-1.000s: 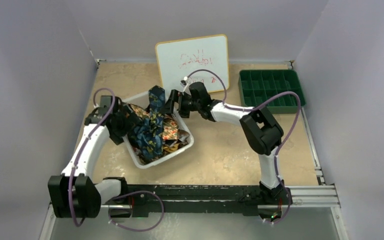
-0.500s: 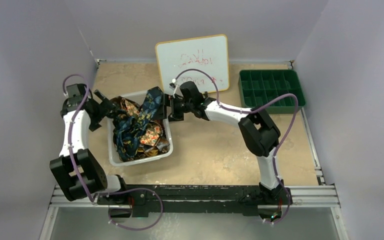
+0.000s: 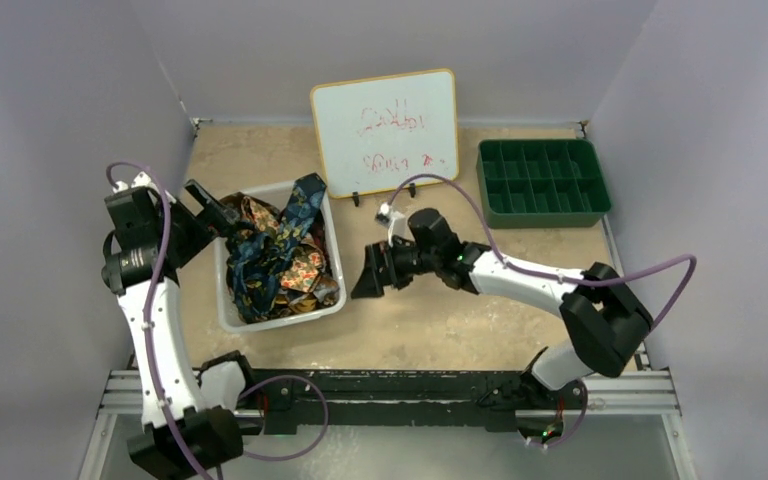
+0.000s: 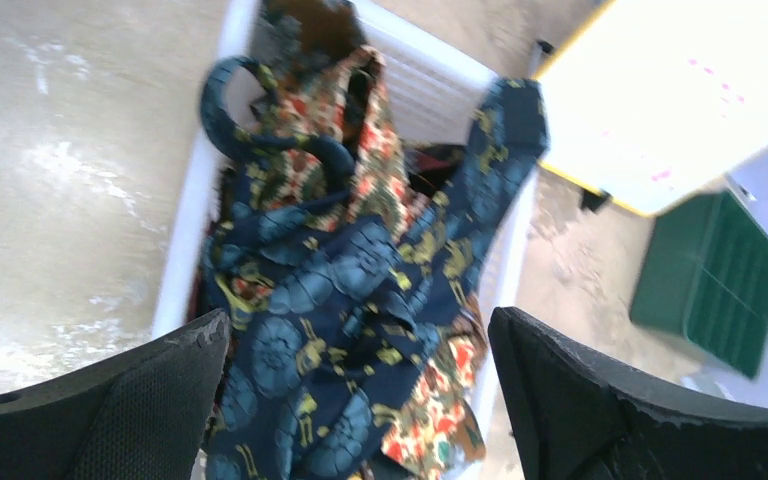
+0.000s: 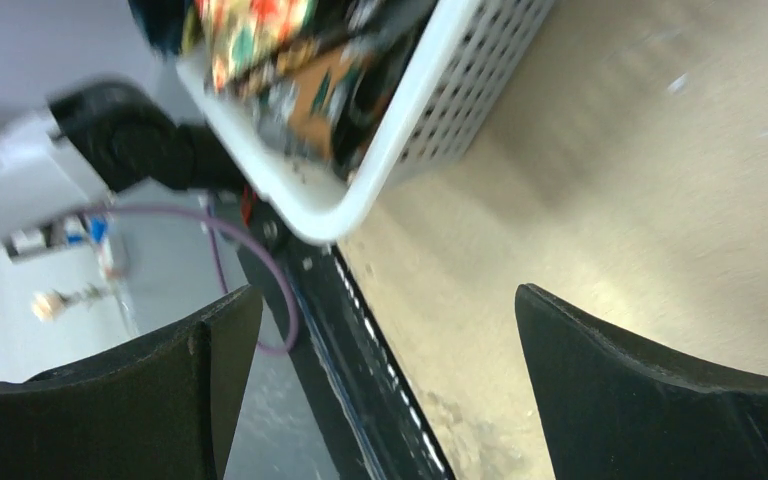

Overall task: Roll the ties
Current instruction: Move the bin to the corner of the board.

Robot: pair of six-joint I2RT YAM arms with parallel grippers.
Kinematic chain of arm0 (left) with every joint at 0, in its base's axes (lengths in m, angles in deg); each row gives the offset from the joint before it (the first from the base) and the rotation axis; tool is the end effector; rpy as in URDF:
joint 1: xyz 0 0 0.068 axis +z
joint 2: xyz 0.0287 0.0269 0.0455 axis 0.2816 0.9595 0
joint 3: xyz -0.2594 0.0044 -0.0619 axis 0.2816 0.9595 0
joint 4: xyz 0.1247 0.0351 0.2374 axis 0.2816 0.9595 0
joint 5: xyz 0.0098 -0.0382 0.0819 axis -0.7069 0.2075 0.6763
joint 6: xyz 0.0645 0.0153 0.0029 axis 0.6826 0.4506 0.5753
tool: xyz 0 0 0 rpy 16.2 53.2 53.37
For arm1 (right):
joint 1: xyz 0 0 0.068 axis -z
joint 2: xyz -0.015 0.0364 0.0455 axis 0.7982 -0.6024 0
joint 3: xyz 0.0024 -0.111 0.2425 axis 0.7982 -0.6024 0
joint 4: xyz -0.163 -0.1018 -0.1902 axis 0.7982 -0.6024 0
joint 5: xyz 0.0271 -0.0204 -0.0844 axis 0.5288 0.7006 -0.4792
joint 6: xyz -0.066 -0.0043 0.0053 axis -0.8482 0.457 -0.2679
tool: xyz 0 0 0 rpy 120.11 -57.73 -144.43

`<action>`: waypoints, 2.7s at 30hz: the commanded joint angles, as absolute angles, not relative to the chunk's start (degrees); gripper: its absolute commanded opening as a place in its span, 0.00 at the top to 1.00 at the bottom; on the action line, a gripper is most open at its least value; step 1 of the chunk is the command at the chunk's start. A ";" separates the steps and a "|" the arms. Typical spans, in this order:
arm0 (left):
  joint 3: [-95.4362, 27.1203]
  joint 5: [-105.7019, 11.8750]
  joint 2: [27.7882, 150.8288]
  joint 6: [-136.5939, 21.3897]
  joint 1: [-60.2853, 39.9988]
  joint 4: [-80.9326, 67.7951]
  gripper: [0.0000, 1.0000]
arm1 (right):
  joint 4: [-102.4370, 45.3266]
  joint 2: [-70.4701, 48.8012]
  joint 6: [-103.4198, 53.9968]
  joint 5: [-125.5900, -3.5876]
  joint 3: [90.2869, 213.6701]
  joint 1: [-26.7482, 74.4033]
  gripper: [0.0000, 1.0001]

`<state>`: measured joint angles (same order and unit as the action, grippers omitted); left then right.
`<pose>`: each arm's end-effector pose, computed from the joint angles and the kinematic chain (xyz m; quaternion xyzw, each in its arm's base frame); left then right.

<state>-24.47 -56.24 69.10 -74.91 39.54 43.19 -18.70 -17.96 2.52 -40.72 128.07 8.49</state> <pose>0.2015 0.0690 0.3366 -0.3361 0.8341 -0.1593 0.4073 0.2362 0.2703 0.2136 -0.2154 0.8054 0.4967 0.2414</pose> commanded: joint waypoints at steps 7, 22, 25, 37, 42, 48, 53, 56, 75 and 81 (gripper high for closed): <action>-22.45 -69.45 62.65 -69.66 39.63 48.99 0.00 | -15.96 -20.78 -11.32 -58.09 126.97 -5.74 0.01; -23.83 -59.42 61.56 -76.79 39.58 45.78 0.00 | -10.48 -47.37 13.85 -68.76 160.72 -7.39 0.01; -21.29 -60.38 62.41 -77.91 39.60 43.39 0.00 | -11.28 -53.18 11.48 -62.16 168.95 -6.09 0.01; -13.19 -71.02 68.24 -79.49 39.63 40.26 0.00 | -9.76 -31.46 2.15 -55.87 147.12 3.00 0.01; -9.62 -69.76 66.17 -80.53 39.62 41.65 0.00 | -14.12 -17.83 3.41 -60.19 134.67 7.15 0.01; -9.89 -65.56 67.66 -81.59 39.57 46.33 0.00 | -19.28 -12.48 1.92 -65.26 132.76 11.06 0.01; -7.93 -60.43 67.87 -82.79 39.57 41.51 0.00 | -21.57 -11.31 0.30 -65.73 134.04 14.70 0.01; -9.65 -61.24 72.06 -84.68 39.63 38.31 0.00 | -22.81 -10.70 0.22 -66.22 134.73 16.26 0.01; -18.74 -74.99 98.00 -75.85 36.86 17.87 0.00 | -24.48 -9.72 -0.73 -67.40 134.78 20.11 0.01; -17.99 -63.39 87.21 -74.94 36.53 27.60 0.00 | -26.09 -9.03 -1.88 -69.02 136.10 20.86 0.01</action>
